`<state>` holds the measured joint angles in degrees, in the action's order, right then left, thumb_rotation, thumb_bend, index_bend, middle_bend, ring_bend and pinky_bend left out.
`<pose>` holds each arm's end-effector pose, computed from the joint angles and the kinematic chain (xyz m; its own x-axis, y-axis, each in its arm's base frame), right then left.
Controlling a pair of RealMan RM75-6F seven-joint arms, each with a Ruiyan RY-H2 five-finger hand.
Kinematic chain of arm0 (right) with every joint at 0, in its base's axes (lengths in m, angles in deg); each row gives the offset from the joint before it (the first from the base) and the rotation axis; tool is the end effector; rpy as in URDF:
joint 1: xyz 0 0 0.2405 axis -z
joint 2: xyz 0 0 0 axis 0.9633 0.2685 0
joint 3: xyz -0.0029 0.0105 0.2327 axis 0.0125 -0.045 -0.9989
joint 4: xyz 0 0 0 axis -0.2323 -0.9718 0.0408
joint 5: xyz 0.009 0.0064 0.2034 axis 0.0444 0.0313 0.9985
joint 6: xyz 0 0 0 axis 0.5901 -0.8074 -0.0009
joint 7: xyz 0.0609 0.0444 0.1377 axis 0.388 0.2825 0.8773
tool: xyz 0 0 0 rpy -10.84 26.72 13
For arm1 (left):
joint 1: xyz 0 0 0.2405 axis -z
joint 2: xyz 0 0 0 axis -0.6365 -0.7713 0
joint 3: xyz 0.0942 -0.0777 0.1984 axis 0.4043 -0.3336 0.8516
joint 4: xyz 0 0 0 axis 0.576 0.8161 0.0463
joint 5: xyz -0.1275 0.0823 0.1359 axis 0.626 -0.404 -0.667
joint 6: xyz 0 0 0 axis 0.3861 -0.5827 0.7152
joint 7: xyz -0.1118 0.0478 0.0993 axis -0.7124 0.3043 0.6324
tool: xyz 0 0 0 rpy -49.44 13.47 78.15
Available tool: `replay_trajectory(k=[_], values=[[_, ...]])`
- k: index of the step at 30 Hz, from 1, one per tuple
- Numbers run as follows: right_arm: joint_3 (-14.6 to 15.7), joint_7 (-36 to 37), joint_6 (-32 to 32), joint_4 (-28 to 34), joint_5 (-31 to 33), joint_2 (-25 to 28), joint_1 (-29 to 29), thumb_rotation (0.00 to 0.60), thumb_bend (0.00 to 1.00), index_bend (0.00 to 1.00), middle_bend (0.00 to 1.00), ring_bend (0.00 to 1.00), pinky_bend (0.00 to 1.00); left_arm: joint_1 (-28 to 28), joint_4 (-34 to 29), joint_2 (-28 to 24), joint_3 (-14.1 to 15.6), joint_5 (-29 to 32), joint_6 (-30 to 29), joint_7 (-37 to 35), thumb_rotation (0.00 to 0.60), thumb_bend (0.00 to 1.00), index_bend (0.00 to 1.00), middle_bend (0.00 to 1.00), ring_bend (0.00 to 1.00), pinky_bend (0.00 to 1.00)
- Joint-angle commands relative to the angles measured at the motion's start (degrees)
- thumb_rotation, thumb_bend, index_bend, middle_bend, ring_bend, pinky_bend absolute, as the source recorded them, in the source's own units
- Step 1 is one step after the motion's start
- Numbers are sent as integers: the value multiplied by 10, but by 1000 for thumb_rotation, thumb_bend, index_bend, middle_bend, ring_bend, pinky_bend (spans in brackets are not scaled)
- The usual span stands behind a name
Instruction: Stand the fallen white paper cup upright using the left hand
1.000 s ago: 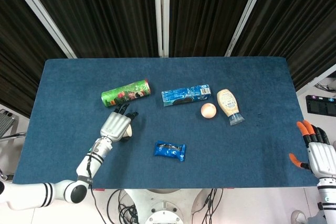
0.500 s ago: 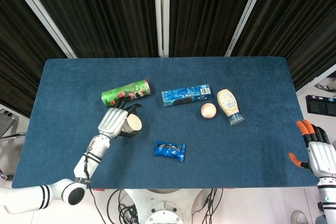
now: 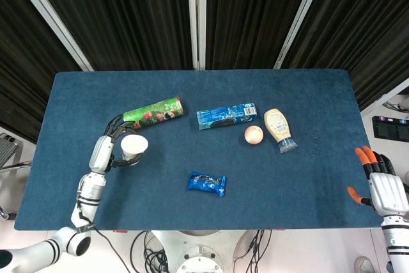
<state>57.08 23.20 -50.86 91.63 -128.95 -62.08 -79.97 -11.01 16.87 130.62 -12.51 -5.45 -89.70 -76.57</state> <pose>-0.3228 -0.1981 0.1481 0.3805 -0.1185 0.9172 -0.9134 0.1067 0.3928 -0.1988 0.3103 0.0170 -0.3277 0.0754 0.9418 0.8930 -0.3007 0.3348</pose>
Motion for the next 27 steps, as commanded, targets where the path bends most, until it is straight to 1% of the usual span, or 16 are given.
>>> replay_trajectory(k=[1,8,14,20,27], values=[[0,-4,1,2,0,0,-1,600,197,0,0,0,0,-28,69,51,-7,-13,-45,-61,600,190,194,385,4,0],[2,-9,1,4,-2,-1,-2,600,197,0,0,0,0,-40,134,92,-9,-14,-56,-107,600,190,189,385,4,0],[2,-8,2,4,0,-1,-2,600,198,0,0,0,0,-43,178,118,-7,-17,-52,-129,600,190,185,383,4,0],[2,-6,4,1,2,-1,-3,600,198,0,0,0,0,-41,207,131,-6,-26,-57,-141,600,190,179,364,4,0],[3,-5,7,-1,3,-2,-4,600,198,0,0,0,0,-47,225,137,-4,-26,-51,-159,600,190,176,338,4,0]])
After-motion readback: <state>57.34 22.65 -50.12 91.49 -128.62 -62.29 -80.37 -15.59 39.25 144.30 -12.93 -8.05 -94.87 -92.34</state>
